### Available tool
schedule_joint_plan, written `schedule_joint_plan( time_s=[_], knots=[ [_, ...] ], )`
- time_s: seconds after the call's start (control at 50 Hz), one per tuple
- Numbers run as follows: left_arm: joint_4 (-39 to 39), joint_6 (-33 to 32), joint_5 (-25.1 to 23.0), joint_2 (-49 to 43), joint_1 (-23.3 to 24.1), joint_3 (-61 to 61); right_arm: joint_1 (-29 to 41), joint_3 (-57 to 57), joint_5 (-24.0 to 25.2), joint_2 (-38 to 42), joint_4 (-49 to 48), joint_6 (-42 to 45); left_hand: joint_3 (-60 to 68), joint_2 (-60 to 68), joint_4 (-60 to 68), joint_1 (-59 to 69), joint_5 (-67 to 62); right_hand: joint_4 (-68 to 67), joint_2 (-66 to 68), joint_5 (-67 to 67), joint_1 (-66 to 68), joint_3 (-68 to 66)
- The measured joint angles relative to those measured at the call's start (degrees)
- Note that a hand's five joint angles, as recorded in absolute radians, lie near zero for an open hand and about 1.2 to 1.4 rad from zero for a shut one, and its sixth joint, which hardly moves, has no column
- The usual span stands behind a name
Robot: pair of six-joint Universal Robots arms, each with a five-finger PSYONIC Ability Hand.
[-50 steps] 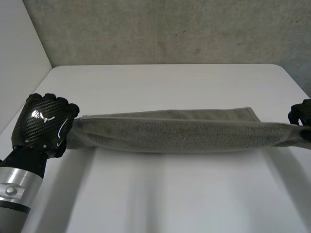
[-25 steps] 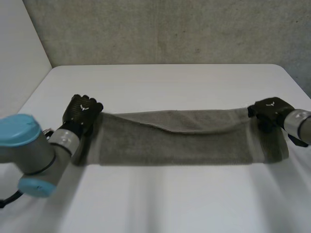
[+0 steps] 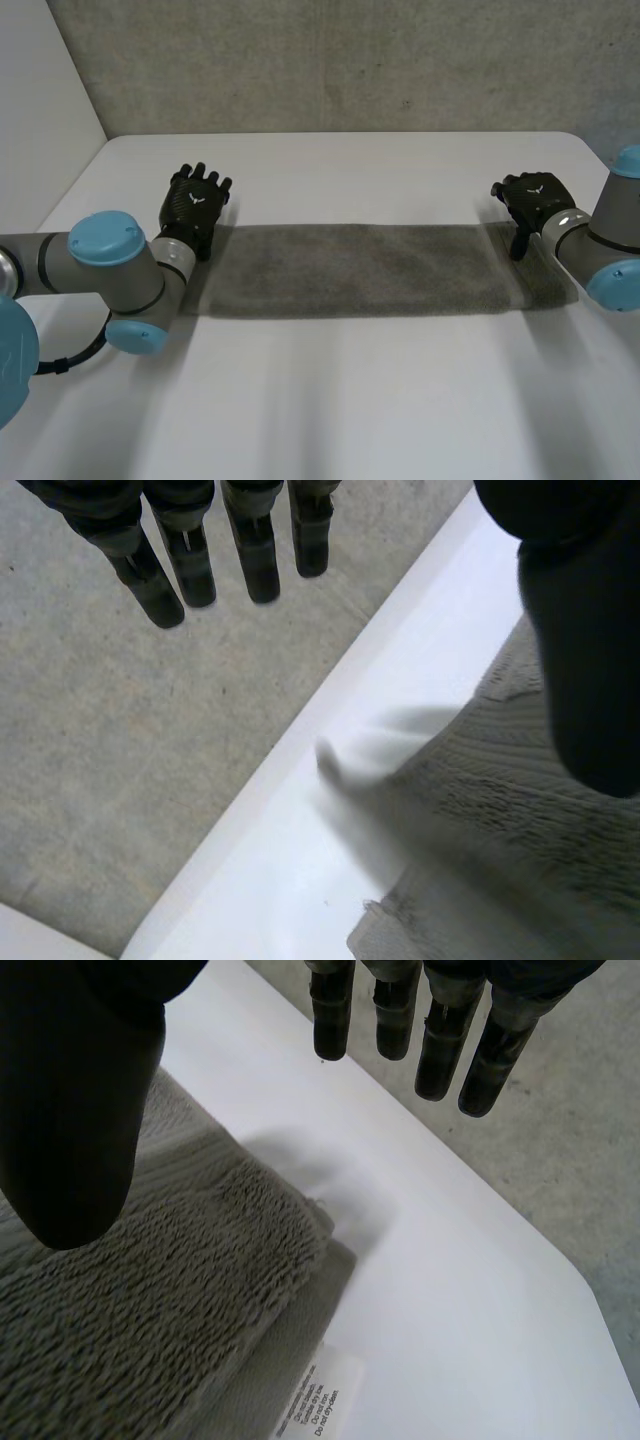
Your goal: Fold the towel.
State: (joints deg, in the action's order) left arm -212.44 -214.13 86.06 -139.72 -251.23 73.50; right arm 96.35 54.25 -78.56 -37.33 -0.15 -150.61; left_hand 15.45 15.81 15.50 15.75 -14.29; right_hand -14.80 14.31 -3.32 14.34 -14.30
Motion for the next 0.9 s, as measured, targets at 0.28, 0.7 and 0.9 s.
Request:
schedule_joint_plan(
  time_s=[0.28,0.7,0.9],
  knots=[
    [1.8,0.7,8.4,16.0,-0.6,16.2,0.0,18.0,-1.4,-16.4,0.6,0.4,-0.9,-0.4,0.0,-0.3,1.3,0.0,0.0,0.0,-0.1,0.0],
    [-12.4,8.5,8.3,28.4,0.1,37.0,-4.0,37.3,2.9,-22.5,-5.4,3.3,-0.9,-0.4,0.0,-0.3,1.4,-6.2,6.4,-8.5,6.7,-6.8],
    [-12.4,8.5,8.3,28.1,0.0,36.8,-4.4,35.8,2.5,-18.0,-8.8,3.4,-0.9,-0.4,0.0,-0.3,1.4,-56.3,57.7,-57.8,55.8,-56.3]
  ],
)
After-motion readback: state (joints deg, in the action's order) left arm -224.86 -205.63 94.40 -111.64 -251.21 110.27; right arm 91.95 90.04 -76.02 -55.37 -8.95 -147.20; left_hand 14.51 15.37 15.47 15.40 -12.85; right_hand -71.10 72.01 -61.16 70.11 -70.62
